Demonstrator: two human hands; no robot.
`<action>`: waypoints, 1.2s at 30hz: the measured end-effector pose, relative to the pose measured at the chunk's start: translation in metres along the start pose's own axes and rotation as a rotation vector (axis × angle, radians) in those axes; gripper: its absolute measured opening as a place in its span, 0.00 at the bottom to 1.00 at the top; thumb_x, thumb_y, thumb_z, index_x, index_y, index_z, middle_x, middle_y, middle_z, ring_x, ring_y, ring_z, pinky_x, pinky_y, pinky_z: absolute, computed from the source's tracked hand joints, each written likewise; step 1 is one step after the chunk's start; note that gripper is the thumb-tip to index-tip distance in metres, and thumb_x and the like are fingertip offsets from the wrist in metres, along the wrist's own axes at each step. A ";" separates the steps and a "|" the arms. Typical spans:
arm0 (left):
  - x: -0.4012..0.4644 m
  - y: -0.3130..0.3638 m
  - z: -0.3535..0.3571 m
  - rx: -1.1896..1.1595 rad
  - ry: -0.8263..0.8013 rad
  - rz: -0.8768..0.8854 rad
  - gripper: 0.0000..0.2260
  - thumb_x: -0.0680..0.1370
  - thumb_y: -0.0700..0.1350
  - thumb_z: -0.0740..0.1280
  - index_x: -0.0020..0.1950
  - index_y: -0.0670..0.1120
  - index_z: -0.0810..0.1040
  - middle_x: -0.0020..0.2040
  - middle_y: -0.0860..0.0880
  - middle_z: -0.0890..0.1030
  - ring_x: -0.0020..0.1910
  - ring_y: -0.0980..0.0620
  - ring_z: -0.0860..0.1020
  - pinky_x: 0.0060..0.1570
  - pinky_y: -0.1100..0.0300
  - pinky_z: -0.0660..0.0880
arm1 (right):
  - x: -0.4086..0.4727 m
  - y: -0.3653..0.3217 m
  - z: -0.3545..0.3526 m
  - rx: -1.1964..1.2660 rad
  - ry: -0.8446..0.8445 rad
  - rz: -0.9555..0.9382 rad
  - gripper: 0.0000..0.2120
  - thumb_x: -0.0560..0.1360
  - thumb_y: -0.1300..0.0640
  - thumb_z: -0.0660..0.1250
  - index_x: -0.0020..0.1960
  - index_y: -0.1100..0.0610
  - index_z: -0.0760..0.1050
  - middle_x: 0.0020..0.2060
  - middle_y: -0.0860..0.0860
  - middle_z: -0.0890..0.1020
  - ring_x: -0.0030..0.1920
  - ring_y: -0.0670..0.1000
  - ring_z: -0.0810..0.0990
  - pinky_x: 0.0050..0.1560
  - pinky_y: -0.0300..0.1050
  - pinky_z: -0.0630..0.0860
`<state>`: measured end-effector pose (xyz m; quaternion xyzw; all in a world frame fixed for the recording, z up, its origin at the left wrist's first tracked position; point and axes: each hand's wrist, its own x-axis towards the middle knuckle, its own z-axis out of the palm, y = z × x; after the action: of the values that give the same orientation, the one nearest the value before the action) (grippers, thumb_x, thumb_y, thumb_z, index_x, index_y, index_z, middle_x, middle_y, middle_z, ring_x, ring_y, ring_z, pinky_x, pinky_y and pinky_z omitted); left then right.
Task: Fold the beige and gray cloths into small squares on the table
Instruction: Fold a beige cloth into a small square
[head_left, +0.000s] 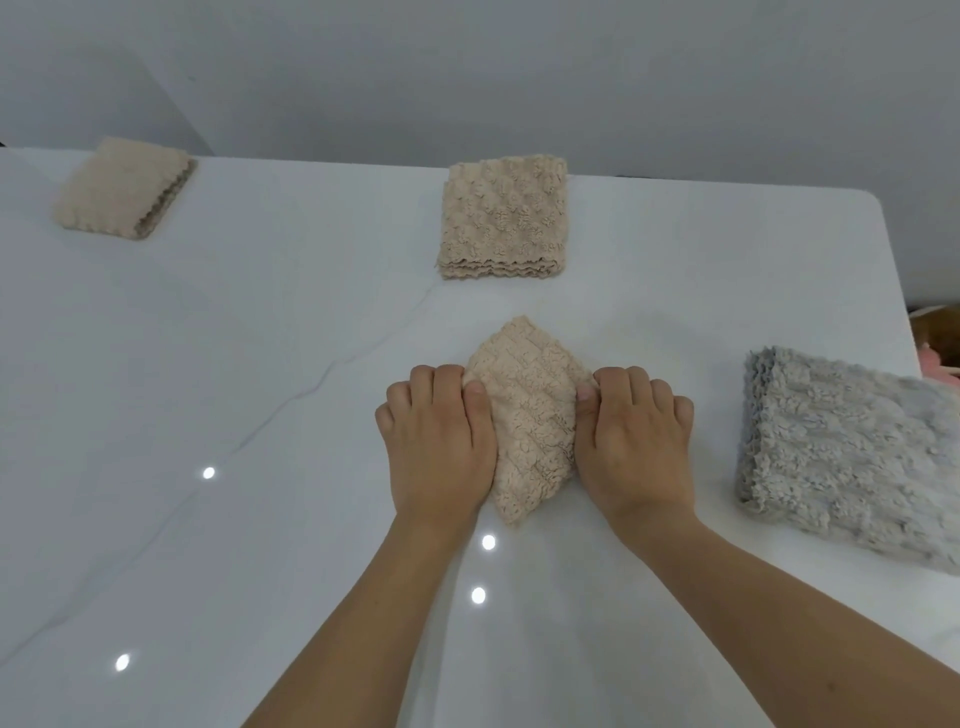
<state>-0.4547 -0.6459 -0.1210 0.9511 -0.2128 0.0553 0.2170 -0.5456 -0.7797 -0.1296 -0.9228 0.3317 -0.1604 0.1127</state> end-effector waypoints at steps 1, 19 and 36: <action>0.000 0.000 0.000 -0.013 0.003 -0.002 0.11 0.82 0.49 0.53 0.51 0.48 0.74 0.47 0.51 0.73 0.45 0.49 0.67 0.47 0.54 0.63 | 0.000 0.000 0.000 0.000 -0.004 -0.001 0.13 0.81 0.51 0.50 0.47 0.56 0.70 0.40 0.52 0.73 0.41 0.56 0.69 0.46 0.51 0.61; 0.006 0.001 0.003 0.070 0.014 0.036 0.11 0.81 0.48 0.54 0.49 0.44 0.73 0.45 0.47 0.75 0.43 0.45 0.71 0.44 0.51 0.65 | 0.005 0.004 -0.001 0.030 0.000 -0.060 0.13 0.81 0.51 0.52 0.51 0.57 0.71 0.44 0.54 0.75 0.46 0.58 0.71 0.51 0.54 0.62; -0.087 -0.037 -0.068 -0.259 -0.436 -0.212 0.09 0.78 0.50 0.60 0.41 0.47 0.68 0.36 0.52 0.72 0.36 0.49 0.71 0.38 0.54 0.66 | -0.046 0.009 -0.020 0.165 -0.186 -0.338 0.19 0.81 0.42 0.52 0.55 0.53 0.75 0.49 0.50 0.77 0.51 0.55 0.72 0.59 0.52 0.62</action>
<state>-0.5188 -0.5530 -0.0912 0.9219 -0.1590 -0.2013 0.2905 -0.5918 -0.7589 -0.1245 -0.9638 0.1460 -0.1178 0.1894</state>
